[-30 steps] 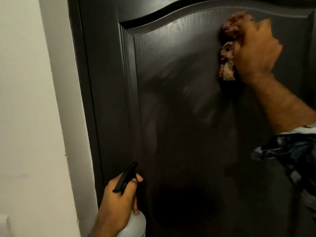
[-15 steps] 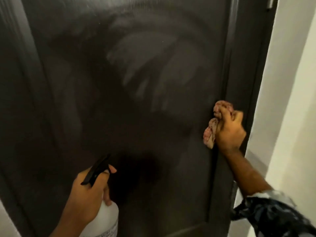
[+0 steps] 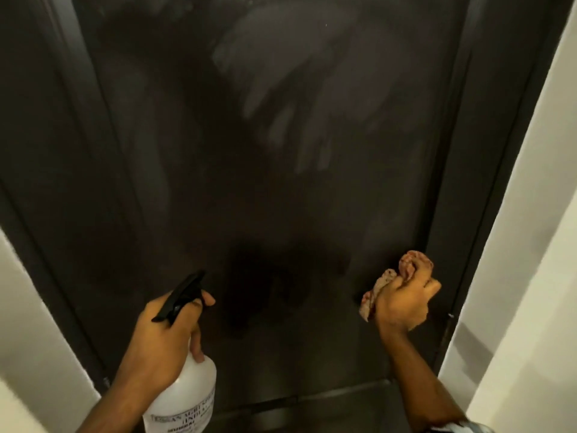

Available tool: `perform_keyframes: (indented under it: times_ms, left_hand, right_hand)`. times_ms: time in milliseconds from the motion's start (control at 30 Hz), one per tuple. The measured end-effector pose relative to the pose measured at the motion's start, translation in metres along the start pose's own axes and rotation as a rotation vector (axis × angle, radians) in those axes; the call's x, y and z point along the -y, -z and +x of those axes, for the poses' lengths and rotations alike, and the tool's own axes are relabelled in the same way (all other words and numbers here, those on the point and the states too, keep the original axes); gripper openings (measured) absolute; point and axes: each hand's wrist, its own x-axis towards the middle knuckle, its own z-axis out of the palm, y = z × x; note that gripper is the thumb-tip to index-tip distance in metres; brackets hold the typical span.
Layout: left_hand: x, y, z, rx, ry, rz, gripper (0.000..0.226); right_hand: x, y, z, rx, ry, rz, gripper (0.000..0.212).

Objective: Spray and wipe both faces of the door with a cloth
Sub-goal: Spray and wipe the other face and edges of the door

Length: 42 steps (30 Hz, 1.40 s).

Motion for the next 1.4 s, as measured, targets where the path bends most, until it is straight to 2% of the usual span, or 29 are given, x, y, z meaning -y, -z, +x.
perform_keyframes:
  times_ms: [133, 267, 367, 467, 633, 667, 733, 800, 867, 967, 1067, 1167, 1233, 1400]
  left_hand:
    - [0.009, 0.015, -0.006, -0.051, 0.017, 0.015, 0.038]
    - [0.026, 0.035, -0.019, -0.113, 0.038, 0.021, 0.028]
    - [0.043, 0.053, -0.033, -0.137, 0.088, -0.023, 0.025]
    - [0.059, 0.069, -0.045, -0.198, 0.109, -0.057, 0.025]
    - [0.087, 0.092, -0.059, -0.246, 0.109, 0.018, 0.029]
    - [0.095, 0.096, -0.061, -0.249, 0.112, 0.027, 0.029]
    - [0.11, 0.103, -0.064, -0.246, 0.136, 0.033, 0.028]
    - [0.121, 0.111, -0.068, -0.233, 0.161, 0.044, 0.027]
    - [0.134, 0.119, -0.073, -0.222, 0.195, 0.079, 0.028]
    - [0.149, 0.125, -0.075, -0.207, 0.246, 0.103, 0.026]
    - [0.166, 0.132, -0.072, -0.197, 0.277, 0.112, 0.022]
    - [0.173, 0.137, -0.071, -0.21, 0.259, 0.108, 0.021]
    - [0.172, 0.139, -0.072, -0.206, 0.263, 0.095, 0.02]
    - [0.173, 0.14, -0.072, -0.178, 0.272, 0.084, 0.016]
  right_hand:
    - [0.056, -0.022, -0.047, 0.016, 0.14, 0.157, 0.049]
    - [0.093, -0.037, -0.108, 0.095, 0.254, 0.198, 0.058]
    - [0.095, -0.055, -0.15, 0.215, 0.409, 0.162, 0.056]
    - [0.085, -0.076, -0.196, 0.32, 0.591, 0.006, 0.059]
    - [0.061, -0.1, -0.279, 0.515, 0.683, -0.044, 0.076]
    - [0.058, -0.1, -0.295, 0.563, 0.737, -0.047, 0.075]
    - [0.055, -0.102, -0.322, 0.668, 0.817, -0.013, 0.057]
    - [0.059, -0.106, -0.346, 0.886, 0.776, 0.08, 0.041]
    - [0.061, -0.11, -0.371, 1.031, 0.729, 0.144, 0.043]
    - [0.066, -0.116, -0.396, 1.138, 0.691, 0.166, 0.048]
    - [0.07, -0.13, -0.406, 1.207, 0.763, 0.057, 0.045]
    - [0.067, -0.132, -0.415, 1.197, 0.911, -0.204, 0.048]
    - [0.065, -0.128, -0.421, 1.189, 0.922, -0.325, 0.042]
    - [0.062, -0.111, -0.416, 1.229, 0.842, -0.278, 0.034]
